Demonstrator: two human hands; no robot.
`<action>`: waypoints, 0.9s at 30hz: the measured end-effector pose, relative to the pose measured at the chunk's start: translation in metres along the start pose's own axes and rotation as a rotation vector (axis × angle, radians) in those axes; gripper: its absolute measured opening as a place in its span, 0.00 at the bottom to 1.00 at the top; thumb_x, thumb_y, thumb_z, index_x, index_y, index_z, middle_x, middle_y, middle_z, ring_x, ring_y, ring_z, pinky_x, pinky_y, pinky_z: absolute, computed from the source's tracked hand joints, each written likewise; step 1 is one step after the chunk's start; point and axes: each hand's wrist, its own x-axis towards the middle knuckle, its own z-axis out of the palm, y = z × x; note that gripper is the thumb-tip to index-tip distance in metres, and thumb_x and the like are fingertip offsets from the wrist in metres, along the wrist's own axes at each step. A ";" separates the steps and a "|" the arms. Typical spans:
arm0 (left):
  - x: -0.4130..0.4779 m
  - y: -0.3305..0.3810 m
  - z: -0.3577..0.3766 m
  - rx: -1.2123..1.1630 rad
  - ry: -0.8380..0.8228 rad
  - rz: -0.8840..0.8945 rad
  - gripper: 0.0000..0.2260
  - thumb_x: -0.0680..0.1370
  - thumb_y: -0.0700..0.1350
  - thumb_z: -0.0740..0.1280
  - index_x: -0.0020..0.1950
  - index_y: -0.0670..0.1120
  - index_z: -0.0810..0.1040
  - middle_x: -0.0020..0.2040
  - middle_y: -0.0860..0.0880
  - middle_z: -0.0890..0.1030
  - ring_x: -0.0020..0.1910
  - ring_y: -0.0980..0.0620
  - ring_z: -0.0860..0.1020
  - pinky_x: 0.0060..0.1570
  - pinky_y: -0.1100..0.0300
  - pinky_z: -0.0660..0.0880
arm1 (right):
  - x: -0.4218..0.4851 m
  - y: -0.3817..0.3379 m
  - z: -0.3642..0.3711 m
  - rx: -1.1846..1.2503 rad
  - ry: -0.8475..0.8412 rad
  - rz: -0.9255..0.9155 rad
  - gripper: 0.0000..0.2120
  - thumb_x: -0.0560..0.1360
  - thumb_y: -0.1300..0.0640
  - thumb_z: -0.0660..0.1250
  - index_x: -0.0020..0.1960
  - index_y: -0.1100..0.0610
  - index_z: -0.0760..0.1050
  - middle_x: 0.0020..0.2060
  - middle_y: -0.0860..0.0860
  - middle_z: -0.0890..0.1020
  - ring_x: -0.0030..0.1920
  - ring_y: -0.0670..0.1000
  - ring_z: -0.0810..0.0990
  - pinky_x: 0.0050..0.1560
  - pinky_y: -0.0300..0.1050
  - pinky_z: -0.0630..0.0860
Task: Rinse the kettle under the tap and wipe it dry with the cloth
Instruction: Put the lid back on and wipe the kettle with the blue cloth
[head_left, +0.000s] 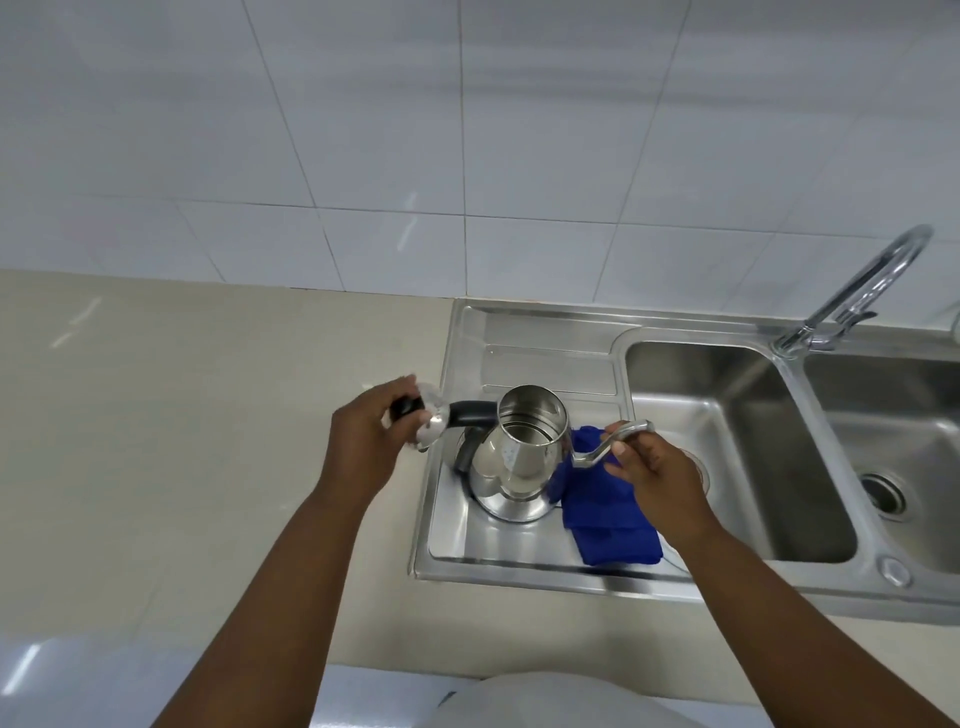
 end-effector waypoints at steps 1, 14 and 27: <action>0.002 0.015 0.004 -0.025 -0.015 0.027 0.16 0.70 0.39 0.75 0.58 0.47 0.81 0.52 0.57 0.80 0.48 0.66 0.78 0.49 0.76 0.70 | 0.000 0.001 0.000 -0.006 0.001 -0.002 0.13 0.80 0.61 0.65 0.50 0.42 0.81 0.55 0.44 0.84 0.57 0.52 0.84 0.61 0.57 0.80; 0.015 0.088 0.077 0.219 -0.350 0.137 0.09 0.73 0.48 0.72 0.52 0.47 0.81 0.48 0.49 0.83 0.47 0.50 0.80 0.49 0.56 0.77 | 0.002 0.006 0.000 0.064 -0.012 0.020 0.12 0.80 0.61 0.66 0.50 0.44 0.81 0.58 0.48 0.84 0.59 0.51 0.83 0.62 0.57 0.80; 0.018 0.094 0.076 0.239 -0.396 0.145 0.07 0.74 0.45 0.71 0.49 0.44 0.81 0.50 0.44 0.83 0.50 0.46 0.81 0.53 0.48 0.78 | 0.003 0.003 0.000 -0.004 -0.030 -0.002 0.11 0.80 0.59 0.65 0.53 0.44 0.79 0.55 0.44 0.83 0.57 0.48 0.83 0.62 0.52 0.80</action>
